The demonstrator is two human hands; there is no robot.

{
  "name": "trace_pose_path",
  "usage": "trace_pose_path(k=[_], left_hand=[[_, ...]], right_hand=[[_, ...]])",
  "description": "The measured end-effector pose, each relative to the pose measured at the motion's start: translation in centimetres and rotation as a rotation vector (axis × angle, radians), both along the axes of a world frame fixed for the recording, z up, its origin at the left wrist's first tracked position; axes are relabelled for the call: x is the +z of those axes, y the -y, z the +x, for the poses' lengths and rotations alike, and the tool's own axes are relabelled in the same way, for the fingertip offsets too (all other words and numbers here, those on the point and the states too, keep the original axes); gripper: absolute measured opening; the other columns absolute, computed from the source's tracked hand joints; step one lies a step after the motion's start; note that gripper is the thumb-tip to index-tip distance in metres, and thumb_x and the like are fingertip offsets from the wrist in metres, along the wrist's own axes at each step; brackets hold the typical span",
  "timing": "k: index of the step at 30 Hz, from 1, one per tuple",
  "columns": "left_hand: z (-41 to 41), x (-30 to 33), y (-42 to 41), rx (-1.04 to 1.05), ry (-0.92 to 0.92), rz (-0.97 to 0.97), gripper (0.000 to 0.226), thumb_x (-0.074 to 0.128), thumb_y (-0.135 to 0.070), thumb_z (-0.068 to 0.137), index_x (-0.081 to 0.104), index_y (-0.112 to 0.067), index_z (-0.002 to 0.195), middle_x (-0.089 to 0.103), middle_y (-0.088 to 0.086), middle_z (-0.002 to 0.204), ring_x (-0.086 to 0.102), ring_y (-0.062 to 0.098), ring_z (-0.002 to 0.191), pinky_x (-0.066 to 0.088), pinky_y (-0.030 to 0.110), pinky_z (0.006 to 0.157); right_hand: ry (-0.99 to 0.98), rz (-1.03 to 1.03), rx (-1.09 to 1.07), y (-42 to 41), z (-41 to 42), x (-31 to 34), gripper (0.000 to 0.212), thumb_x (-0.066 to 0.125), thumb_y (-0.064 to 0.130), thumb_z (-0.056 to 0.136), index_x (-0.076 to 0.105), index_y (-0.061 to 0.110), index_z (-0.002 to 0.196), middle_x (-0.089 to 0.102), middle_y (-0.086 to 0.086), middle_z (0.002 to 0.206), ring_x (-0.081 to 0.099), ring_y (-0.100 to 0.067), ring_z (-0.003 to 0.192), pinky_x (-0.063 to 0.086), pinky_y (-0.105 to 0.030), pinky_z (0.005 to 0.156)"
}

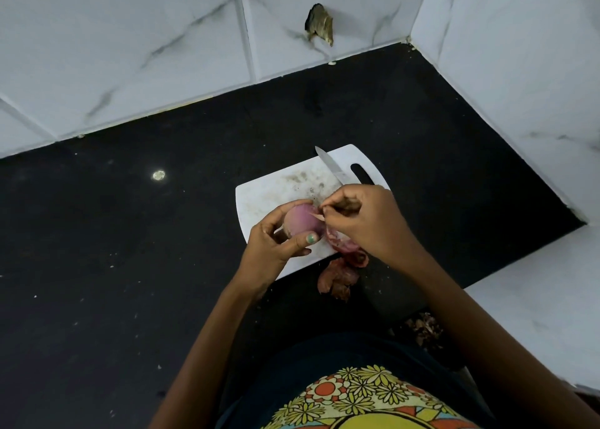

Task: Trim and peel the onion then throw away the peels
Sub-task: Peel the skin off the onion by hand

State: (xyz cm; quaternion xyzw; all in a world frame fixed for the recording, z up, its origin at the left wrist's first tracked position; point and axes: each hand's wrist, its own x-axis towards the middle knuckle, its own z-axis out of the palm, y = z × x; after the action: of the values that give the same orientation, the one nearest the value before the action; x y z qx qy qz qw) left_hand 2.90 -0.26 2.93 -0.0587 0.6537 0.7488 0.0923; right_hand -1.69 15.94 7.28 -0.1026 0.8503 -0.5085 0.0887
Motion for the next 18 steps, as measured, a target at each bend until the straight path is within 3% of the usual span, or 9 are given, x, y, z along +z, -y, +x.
trace_pose_path(k=[3,6,10,13,18], left_hand=[[-0.2,0.0,0.0,0.036,-0.012,-0.016,0.040,0.072,-0.007,0.074,0.063,-0.028,0.107,0.067,-0.017,0.091,0.066,0.006,0.083,0.057,0.023,0.066],[-0.2,0.3,0.1,0.021,-0.008,-0.020,0.043,0.074,-0.018,0.067,0.063,-0.028,0.107,0.068,-0.021,0.088,0.065,0.006,0.082,0.058,0.024,0.068],[0.1,0.5,0.0,-0.005,0.022,0.032,0.048,0.076,-0.022,0.061,0.063,-0.028,0.107,0.068,-0.018,0.088,0.065,0.012,0.088,0.058,0.029,0.075],[0.4,0.5,-0.3,-0.032,0.044,0.091,0.049,0.074,-0.017,0.066,0.063,-0.026,0.112,0.070,-0.013,0.095,0.065,0.018,0.095,0.058,0.031,0.079],[0.5,0.5,-0.8,-0.019,0.100,0.227,0.049,0.080,-0.019,0.070,0.065,-0.031,0.115,0.069,-0.006,0.106,0.065,0.021,0.103,0.056,0.031,0.082]], right_hand=[[0.028,-0.047,0.043,0.0,0.3,-0.1,0.018,0.074,0.025,0.077,0.071,0.012,0.089,0.072,0.006,0.084,0.068,-0.004,0.078,0.054,-0.014,0.068],[0.016,-0.049,0.056,0.4,0.4,-0.5,0.009,0.072,0.017,0.079,0.066,0.013,0.085,0.068,0.007,0.083,0.066,-0.003,0.080,0.050,-0.011,0.067],[0.072,-0.144,-0.115,0.4,-0.2,-1.3,0.009,0.067,0.013,0.084,0.063,0.006,0.086,0.069,-0.006,0.082,0.069,-0.017,0.075,0.058,-0.029,0.068],[0.214,-0.203,-0.213,0.3,-0.5,-2.3,0.013,0.068,0.012,0.083,0.062,0.001,0.088,0.067,-0.006,0.077,0.067,-0.011,0.060,0.058,-0.027,0.061],[0.264,-0.068,-0.328,-0.1,-0.2,-4.6,0.012,0.069,0.012,0.082,0.061,0.007,0.089,0.064,-0.001,0.077,0.064,-0.010,0.067,0.056,-0.029,0.068]])
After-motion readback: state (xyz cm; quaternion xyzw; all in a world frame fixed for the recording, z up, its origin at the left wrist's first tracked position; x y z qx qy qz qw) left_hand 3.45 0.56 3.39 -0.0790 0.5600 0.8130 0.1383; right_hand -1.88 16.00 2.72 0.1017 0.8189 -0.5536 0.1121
